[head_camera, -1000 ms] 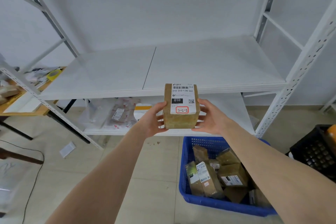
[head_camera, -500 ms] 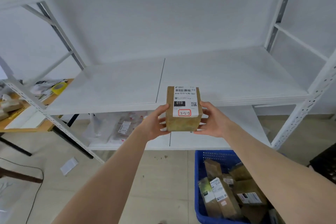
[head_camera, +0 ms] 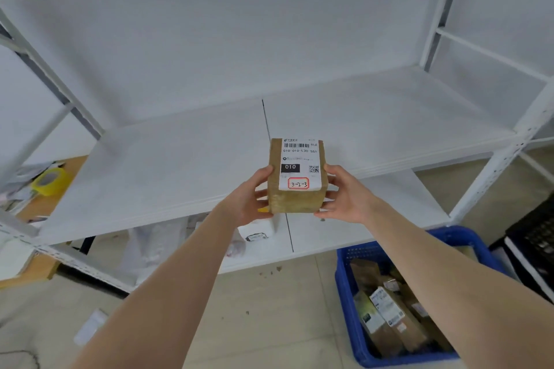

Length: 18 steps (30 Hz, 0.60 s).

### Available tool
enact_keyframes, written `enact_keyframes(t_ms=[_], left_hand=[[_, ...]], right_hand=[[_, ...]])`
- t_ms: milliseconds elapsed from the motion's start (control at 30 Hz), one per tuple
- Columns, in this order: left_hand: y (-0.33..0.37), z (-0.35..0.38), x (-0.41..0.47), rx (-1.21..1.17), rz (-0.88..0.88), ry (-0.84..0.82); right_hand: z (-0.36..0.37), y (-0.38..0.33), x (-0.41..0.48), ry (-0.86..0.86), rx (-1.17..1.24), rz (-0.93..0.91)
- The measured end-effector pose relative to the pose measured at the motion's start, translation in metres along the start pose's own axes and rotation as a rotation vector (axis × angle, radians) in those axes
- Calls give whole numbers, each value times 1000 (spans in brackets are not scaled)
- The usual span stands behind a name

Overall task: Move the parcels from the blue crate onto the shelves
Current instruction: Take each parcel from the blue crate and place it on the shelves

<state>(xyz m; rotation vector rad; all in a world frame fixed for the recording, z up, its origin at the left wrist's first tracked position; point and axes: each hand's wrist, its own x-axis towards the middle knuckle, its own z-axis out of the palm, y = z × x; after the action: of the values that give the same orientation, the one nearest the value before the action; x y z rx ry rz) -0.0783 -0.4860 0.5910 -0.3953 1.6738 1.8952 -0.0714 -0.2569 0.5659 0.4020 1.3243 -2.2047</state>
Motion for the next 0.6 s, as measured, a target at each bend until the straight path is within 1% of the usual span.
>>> enact_keyframes(t_ms=[133,267,600], left_hand=[[6,-9,0,25,15,-27],[11,-12,-9,45,39,-7],[23,5,-75,129,149,45]], right_hand=[[8,0,1,20,-16,-14],[18,3,-4,21,-10,-28],[41,4,-57,-43,-9,-119]])
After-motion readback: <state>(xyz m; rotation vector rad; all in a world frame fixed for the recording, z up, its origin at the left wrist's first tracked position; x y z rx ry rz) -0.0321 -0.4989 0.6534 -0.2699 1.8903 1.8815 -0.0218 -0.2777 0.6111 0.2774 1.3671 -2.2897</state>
